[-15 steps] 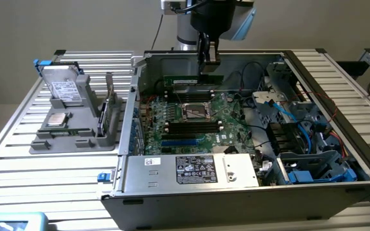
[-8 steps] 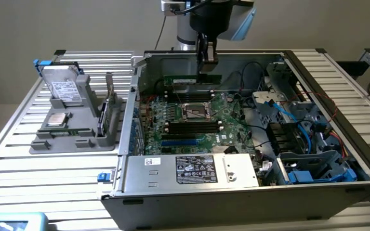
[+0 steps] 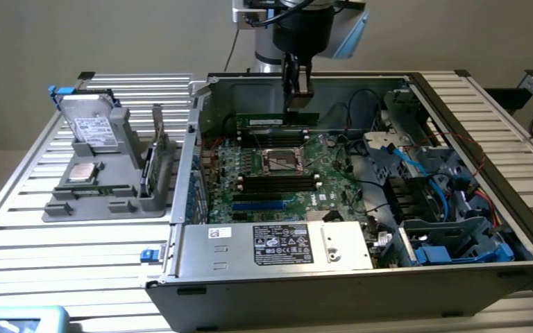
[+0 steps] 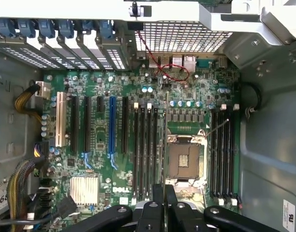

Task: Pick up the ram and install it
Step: 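Insert the ram into the slot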

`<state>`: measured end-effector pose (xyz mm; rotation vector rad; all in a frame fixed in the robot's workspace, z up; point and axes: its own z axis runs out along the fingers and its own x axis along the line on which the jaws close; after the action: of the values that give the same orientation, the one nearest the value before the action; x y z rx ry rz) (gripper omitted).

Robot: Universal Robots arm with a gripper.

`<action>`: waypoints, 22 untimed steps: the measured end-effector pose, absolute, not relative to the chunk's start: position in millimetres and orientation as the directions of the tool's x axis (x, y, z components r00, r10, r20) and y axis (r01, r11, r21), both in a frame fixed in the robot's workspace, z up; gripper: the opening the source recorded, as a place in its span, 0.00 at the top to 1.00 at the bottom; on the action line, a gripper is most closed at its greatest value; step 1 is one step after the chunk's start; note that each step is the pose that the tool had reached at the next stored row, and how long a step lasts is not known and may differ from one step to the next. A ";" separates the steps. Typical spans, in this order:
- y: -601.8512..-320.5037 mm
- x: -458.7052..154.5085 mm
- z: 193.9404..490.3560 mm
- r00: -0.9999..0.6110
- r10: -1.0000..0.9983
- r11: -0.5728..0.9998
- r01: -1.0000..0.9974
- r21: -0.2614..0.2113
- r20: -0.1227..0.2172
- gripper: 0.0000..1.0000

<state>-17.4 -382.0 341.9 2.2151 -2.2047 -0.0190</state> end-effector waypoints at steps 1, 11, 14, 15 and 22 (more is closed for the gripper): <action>-382.0 -17.4 341.0 0.005 -1.000 -0.005 -1.000 0.020 0.007 0.87; -382.7 -17.4 323.6 0.007 -1.000 -0.006 -1.000 0.020 0.011 0.87; -383.6 -17.2 318.1 0.007 -1.000 -0.006 -1.000 0.020 0.011 0.87; -384.2 -17.1 316.3 0.007 -1.000 -0.007 -1.000 0.020 0.011 0.87; -395.3 -16.2 303.7 0.007 -1.000 -0.007 -1.000 0.020 0.011 0.87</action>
<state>-16.2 -395.3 303.7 2.2135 -2.1985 -0.0100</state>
